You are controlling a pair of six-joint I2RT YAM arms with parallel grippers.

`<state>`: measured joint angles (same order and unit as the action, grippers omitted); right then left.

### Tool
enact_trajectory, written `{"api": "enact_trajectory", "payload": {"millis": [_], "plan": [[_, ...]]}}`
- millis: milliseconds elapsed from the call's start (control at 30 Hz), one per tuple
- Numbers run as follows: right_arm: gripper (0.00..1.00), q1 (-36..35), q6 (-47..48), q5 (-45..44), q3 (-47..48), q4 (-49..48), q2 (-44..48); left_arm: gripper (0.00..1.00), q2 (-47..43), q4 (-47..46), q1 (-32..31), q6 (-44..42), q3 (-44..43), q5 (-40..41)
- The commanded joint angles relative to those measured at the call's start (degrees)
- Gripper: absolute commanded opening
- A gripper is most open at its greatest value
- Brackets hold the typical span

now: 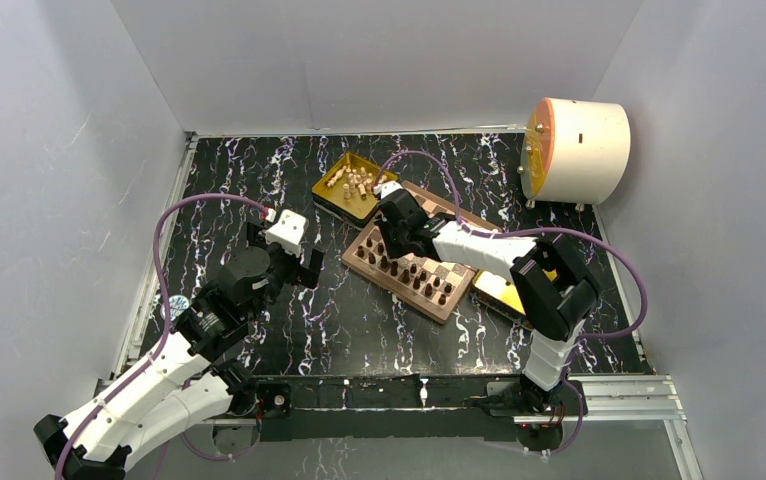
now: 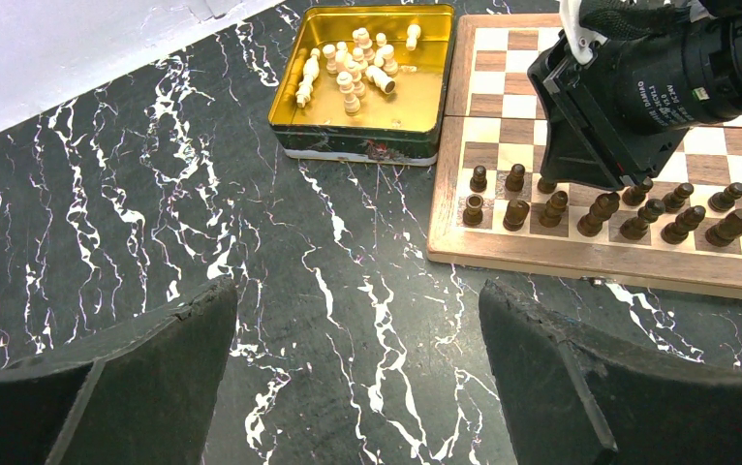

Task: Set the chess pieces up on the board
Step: Place the chess piece on the chessboard.

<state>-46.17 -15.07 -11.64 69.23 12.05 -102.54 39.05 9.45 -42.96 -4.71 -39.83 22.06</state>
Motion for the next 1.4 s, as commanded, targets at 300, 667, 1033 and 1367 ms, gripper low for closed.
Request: {"api": "enact_trajectory", "payload": {"millis": [300, 667, 1033, 1367], "plan": [[0.25, -0.33, -1.07, 0.56, 2.72, 0.25, -1.23, 0.92, -0.18, -1.27, 0.16, -0.04, 0.26, 0.61], [0.23, -0.35, -1.30, 0.26, 4.33, 3.23, -1.95, 0.92, 0.24, -1.24, 0.18, -0.12, 0.21, 0.53], [0.22, -0.99, -1.37, -1.24, 5.25, 5.06, -2.34, 0.93, 0.20, -1.28, 0.24, -0.12, 0.20, 0.48], [0.21, -1.37, -1.96, -3.19, 6.17, 7.16, -2.91, 0.92, 0.28, -1.28, 0.23, -0.09, 0.24, 0.19]]}}
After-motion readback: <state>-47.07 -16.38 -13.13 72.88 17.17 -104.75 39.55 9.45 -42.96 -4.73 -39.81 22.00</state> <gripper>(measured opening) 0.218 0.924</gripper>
